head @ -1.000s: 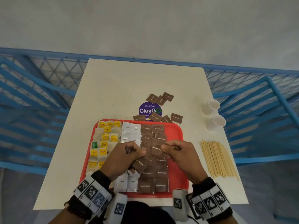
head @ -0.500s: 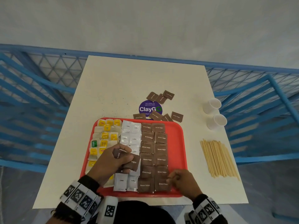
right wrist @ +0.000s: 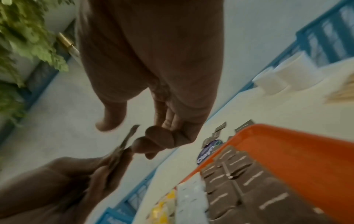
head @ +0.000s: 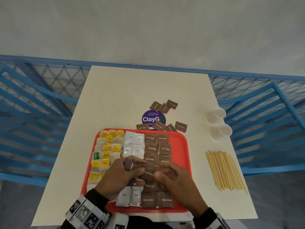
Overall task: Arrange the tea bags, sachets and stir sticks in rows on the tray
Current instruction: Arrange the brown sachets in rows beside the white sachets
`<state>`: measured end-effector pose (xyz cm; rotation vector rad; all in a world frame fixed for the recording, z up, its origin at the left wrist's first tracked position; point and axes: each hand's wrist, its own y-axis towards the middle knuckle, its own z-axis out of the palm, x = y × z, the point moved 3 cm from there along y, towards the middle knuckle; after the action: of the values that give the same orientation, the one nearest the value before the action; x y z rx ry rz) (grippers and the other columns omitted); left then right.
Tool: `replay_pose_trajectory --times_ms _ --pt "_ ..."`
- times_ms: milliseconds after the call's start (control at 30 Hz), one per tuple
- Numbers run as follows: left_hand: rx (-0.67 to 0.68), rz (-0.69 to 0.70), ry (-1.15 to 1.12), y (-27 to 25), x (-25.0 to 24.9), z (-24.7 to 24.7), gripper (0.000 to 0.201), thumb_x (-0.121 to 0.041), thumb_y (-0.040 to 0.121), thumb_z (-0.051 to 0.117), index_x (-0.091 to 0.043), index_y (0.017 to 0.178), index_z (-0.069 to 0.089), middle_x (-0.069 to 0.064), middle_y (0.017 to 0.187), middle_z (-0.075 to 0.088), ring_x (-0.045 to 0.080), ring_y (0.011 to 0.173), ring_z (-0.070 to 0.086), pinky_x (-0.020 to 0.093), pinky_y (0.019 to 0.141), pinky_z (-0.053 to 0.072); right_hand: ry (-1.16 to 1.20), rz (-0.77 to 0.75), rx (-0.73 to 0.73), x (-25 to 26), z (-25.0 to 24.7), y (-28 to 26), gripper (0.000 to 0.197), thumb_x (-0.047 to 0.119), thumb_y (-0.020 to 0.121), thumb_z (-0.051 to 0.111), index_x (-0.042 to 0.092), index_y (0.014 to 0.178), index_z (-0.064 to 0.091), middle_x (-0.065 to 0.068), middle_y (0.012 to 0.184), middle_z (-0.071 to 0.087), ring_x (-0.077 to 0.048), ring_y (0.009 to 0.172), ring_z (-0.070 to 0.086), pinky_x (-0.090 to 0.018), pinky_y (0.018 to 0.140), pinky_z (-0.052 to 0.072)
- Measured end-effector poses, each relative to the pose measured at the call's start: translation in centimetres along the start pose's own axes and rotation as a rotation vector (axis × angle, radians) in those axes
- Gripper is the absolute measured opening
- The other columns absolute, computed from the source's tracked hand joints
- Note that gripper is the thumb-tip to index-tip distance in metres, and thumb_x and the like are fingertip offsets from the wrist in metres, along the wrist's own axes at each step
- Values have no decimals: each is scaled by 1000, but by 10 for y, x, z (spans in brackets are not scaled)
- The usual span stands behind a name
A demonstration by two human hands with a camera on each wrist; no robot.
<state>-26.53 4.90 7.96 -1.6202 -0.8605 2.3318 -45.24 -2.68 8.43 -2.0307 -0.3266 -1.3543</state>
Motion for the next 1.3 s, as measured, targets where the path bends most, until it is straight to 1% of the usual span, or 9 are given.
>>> replay_pose_trajectory --times_ms 133,233,333,567,800,900,967,1067,1300 --pt "-53 53 67 -2 -9 7 11 -5 85 72 1 94 70 22 85 75 31 73 74 34 56 60 90 -44 -64 24 6 5 8 18 80 79 15 74 75 1 63 71 -7 54 60 -24 56 49" --pt "-57 67 183 -2 -12 3 12 -14 88 72 -3 85 72 22 74 71 26 61 67 33 53 56 131 -49 -74 29 2 9 19 27 85 73 14 72 74 2 53 63 -8 51 55 -23 56 45" --pt "-7 101 227 -2 -17 2 19 -19 91 69 -4 80 69 17 69 67 25 58 63 32 52 53 158 -91 -80 30 2 11 34 40 85 66 8 76 73 -3 57 62 -13 54 54 -28 59 45" --pt "43 162 248 0 -26 10 26 -22 96 62 1 84 62 14 67 60 27 54 56 28 47 44 132 -183 -79 32 -6 14 21 28 92 66 12 82 75 -13 79 73 -25 71 67 -45 70 54" --pt "80 115 43 3 -28 8 26 -26 90 65 -1 82 62 17 63 55 24 47 50 25 47 41 202 -189 -209 32 -11 8 33 35 81 72 9 62 66 -2 60 66 -12 56 60 -23 58 48" --pt "81 121 77 3 -28 5 32 -27 89 64 4 85 59 13 61 58 20 44 51 25 44 41 269 -81 -96 24 -5 9 32 40 72 84 11 76 70 -4 72 72 -12 64 63 -25 63 51" --pt "79 120 109 4 -25 5 30 -25 91 63 5 85 59 9 59 60 19 44 52 25 45 41 286 -33 -7 22 3 9 27 25 71 86 10 88 72 -5 76 73 -12 65 65 -24 63 52" --pt "53 132 153 4 -19 5 28 -23 93 61 4 85 61 6 60 63 19 45 53 26 46 42 270 12 -22 18 6 11 12 7 75 81 7 78 69 0 60 66 -8 51 58 -18 51 47" --pt "7 113 222 12 -10 0 14 -19 93 65 -5 89 65 8 61 64 22 48 57 27 43 44 168 -13 -50 18 4 23 4 21 83 77 21 79 76 -3 74 74 -11 66 64 -34 70 53"
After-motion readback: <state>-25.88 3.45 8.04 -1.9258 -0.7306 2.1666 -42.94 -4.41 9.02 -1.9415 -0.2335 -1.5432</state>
